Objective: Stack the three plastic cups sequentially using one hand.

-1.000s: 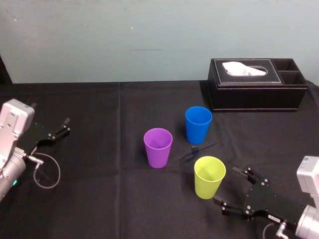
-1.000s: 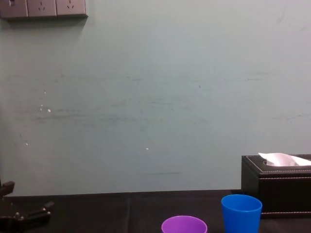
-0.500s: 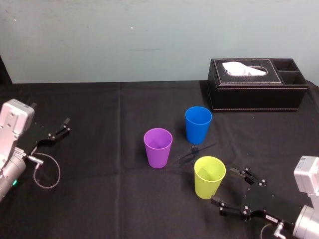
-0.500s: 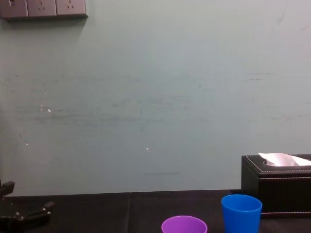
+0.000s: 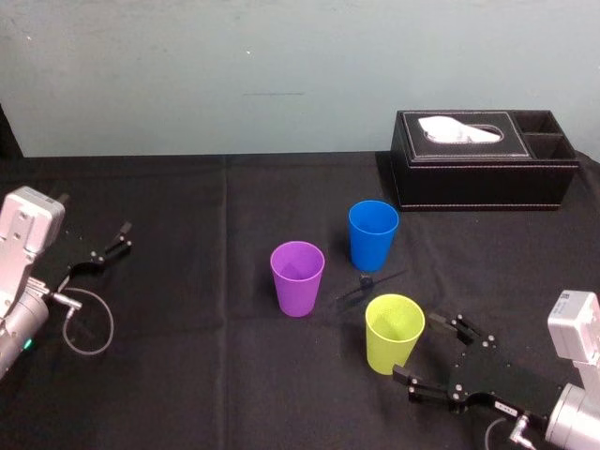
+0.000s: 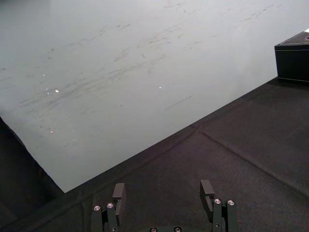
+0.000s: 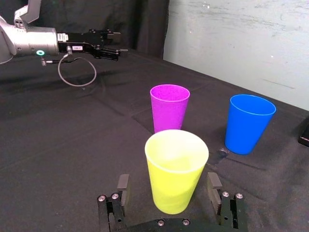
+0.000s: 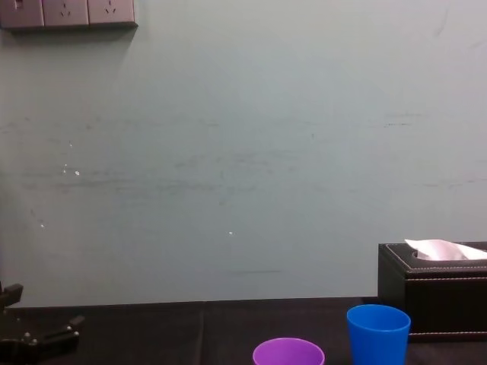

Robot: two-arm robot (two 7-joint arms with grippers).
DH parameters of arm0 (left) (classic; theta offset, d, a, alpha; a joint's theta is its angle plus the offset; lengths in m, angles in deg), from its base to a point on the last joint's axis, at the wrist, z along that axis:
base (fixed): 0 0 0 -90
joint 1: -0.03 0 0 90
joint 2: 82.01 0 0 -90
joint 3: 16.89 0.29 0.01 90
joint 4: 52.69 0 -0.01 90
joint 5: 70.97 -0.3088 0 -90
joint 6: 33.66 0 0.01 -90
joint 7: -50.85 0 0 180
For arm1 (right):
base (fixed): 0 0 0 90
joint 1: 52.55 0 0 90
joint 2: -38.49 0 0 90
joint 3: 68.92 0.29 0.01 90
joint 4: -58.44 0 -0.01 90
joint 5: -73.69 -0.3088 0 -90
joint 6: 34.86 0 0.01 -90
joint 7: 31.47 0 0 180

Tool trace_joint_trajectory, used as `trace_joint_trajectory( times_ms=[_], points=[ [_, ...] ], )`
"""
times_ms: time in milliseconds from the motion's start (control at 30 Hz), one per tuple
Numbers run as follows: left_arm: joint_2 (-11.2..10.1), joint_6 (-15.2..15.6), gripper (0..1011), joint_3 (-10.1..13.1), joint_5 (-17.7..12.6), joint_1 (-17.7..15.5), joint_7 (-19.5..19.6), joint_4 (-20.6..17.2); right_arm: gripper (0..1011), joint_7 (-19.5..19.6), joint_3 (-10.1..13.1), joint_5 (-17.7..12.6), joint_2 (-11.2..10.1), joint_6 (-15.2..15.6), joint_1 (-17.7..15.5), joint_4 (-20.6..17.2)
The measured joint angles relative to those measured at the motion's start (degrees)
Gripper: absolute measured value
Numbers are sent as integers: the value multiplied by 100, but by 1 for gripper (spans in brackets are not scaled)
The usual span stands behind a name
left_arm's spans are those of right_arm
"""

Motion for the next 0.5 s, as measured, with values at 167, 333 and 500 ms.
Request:
trace_joint_trajectory(
  times_ms=[167, 333, 500],
  points=[
    [0, 0, 1010, 0, 0, 0, 0, 0, 1003, 4, -19, 0, 22, 19, 33, 10],
    [0, 0, 1010, 0, 0, 0, 0, 0, 1003, 23, -41, 11, 46, 27, 68, 25],
    [0, 0, 1010, 0, 0, 0, 0, 0, 1003, 44, -54, 24, 73, 45, 109, 35]
  ],
)
